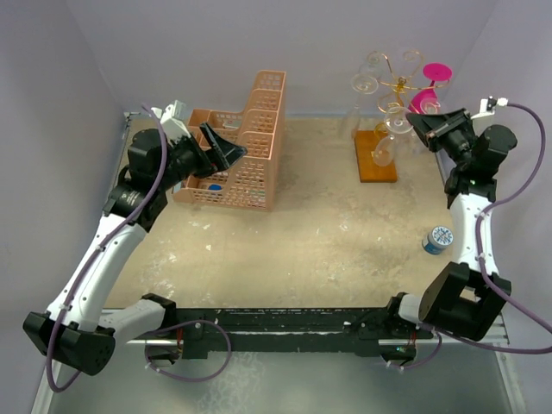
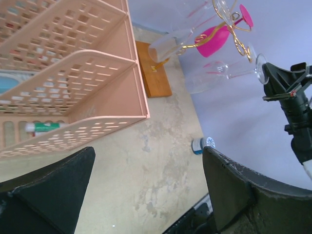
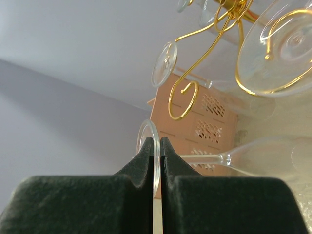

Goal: Take the wine glass off the wine glass rack
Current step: Place the wine glass at the center of the board.

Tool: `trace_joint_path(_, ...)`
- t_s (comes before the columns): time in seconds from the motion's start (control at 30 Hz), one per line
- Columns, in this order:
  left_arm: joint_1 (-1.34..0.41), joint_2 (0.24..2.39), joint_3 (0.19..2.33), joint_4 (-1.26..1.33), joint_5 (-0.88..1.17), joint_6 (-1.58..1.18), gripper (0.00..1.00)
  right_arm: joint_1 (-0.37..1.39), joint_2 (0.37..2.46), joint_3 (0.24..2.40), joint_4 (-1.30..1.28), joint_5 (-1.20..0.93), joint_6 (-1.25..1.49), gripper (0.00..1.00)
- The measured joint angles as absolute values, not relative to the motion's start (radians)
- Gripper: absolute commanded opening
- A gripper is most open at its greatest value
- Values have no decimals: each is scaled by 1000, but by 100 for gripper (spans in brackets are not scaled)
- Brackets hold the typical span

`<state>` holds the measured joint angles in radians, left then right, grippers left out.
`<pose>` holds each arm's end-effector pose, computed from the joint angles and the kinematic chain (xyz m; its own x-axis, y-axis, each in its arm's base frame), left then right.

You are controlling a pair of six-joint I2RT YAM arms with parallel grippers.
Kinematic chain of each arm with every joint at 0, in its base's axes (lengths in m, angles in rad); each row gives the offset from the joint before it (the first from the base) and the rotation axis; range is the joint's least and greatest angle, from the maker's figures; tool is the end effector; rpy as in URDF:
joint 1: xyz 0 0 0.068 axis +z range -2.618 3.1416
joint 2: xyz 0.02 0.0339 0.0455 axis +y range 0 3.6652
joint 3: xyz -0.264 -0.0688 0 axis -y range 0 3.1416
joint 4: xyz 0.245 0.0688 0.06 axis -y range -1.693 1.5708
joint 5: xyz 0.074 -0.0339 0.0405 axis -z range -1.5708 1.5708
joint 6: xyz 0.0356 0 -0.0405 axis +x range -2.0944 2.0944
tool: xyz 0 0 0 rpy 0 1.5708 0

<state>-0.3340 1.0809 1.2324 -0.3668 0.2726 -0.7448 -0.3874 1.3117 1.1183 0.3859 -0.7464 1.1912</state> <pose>0.2186 -0.0860 0.4196 -0.5308 -0.5068 -0.6793 0.2780 0.6530 -0.7045 0.2893 -0.0919 0.3996 -0.2499 0.8384 -0.4844 -0.2904 0.4123 0.8635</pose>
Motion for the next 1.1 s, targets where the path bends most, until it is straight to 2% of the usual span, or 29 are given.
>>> trace_joint_path(0.27, -359, 1127, 1129, -159, 375, -919, 88, -387, 1246, 1057, 357, -810, 1151, 0)
trace_joint_path(0.5, -524, 1185, 1108, -23, 358, -984, 86, -356, 1208, 997, 355, -879, 1159, 0)
trace_joint_path(0.67, -598, 1212, 1097, 25, 322, -1023, 85, -270, 1206, 994, 366, -895, 1162, 0)
trace_joint_path(0.87, -672, 1246, 1108, 89, 274, -1065, 77, -104, 1206, 969, 388, -873, 1165, 0)
trace_joint_path(1.1, -712, 1351, 1191, 48, 225, -1083, 67, 30, 1206, 915, 438, -817, 1189, 0)
